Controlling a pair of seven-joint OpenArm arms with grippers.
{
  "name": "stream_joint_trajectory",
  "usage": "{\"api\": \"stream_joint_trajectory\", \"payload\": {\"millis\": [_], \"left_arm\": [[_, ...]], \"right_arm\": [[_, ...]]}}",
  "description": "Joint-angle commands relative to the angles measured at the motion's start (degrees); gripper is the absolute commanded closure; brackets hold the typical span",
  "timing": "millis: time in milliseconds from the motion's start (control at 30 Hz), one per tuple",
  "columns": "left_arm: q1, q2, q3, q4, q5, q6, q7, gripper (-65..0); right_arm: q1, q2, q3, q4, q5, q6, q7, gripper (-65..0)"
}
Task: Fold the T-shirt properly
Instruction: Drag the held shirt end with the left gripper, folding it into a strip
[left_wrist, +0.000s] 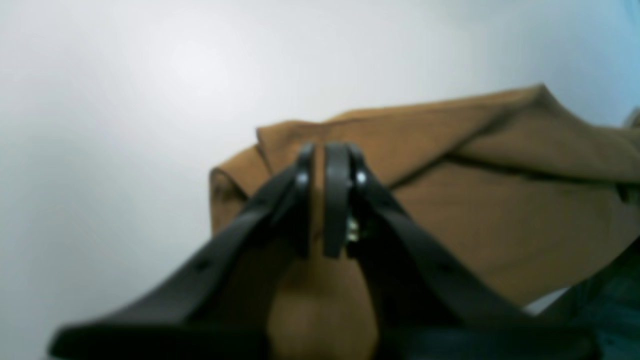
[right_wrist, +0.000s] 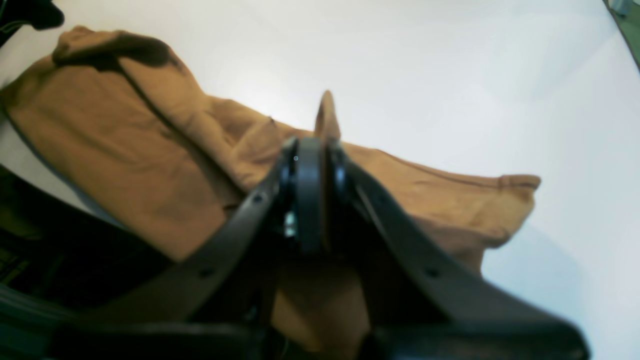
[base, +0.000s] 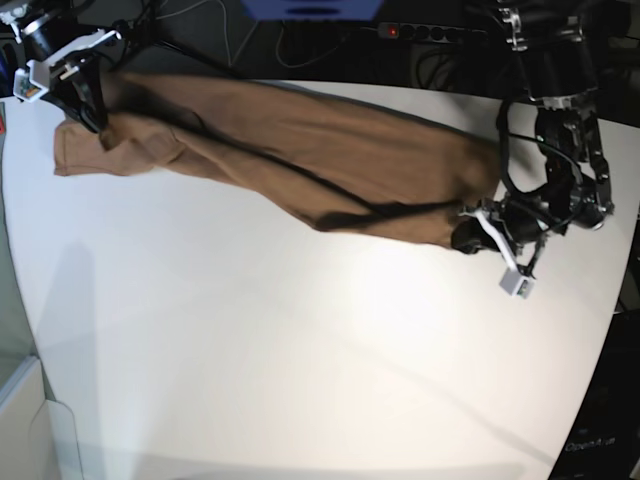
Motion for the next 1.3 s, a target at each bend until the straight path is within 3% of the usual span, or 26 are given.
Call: {"api": "stream_joint_trajectory", "payload": {"millis": [0,167,233,367,767,967,1033,1100,1200,1267], "left_arm": [[-1.7,-0.4,-0.1,-0.2,-1.5,-0.5,-1.3,-7.6],[-1.7,-0.2,-0.1,-1.1,-1.5,-0.5,-1.4,-26.3],[-1.7,-0.1,-0.1,-1.1,-1.5,-0.5,-3.1,-29.6],[-1.7,-0.1,0.3,-1.7,-1.5,-0.5,-5.7,-29.6],[-4.6,0.0,0.3,-10.0,-1.0,-0.5,-5.8,-29.6],[-5.9,3.2,0.3,-10.4,8.6,-0.5,-5.8,-29.6],[-5.9,4.7,0.2,-10.2,11.0,-0.5,-5.8,-27.0],[-5.9,5.4,0.1,-10.2,12.0,-0.5,-5.8,-20.2],[-5.8,5.5,0.3,-10.0,11.8,-0.5,-5.4,-1.9],[-5.8,5.3,0.0,-9.6,11.7,-0.5,-5.3,-2.5]], "right_arm": [[-0.6,0.7,0.4,0.7,1.1,0.2,1.7,-3.5],[-0.7,0.7,0.4,0.7,1.1,0.2,1.7,-3.5],[-0.7,0.7,0.4,0.7,1.1,0.2,1.7,-3.5],[-0.7,0.7,0.4,0.7,1.1,0.2,1.7,-3.5],[-0.5,0.8,0.4,0.7,1.1,0.2,1.7,-3.5],[-0.5,0.8,0.4,0.7,1.1,0.2,1.7,-3.5],[-0.5,0.8,0.4,0.7,1.1,0.2,1.7,-3.5],[-0.5,0.8,0.4,0.7,1.1,0.2,1.7,-3.5],[-0.5,0.8,0.4,0.7,1.1,0.2,1.7,-3.5],[-0.5,0.8,0.4,0.7,1.1,0.2,1.7,-3.5]]}}
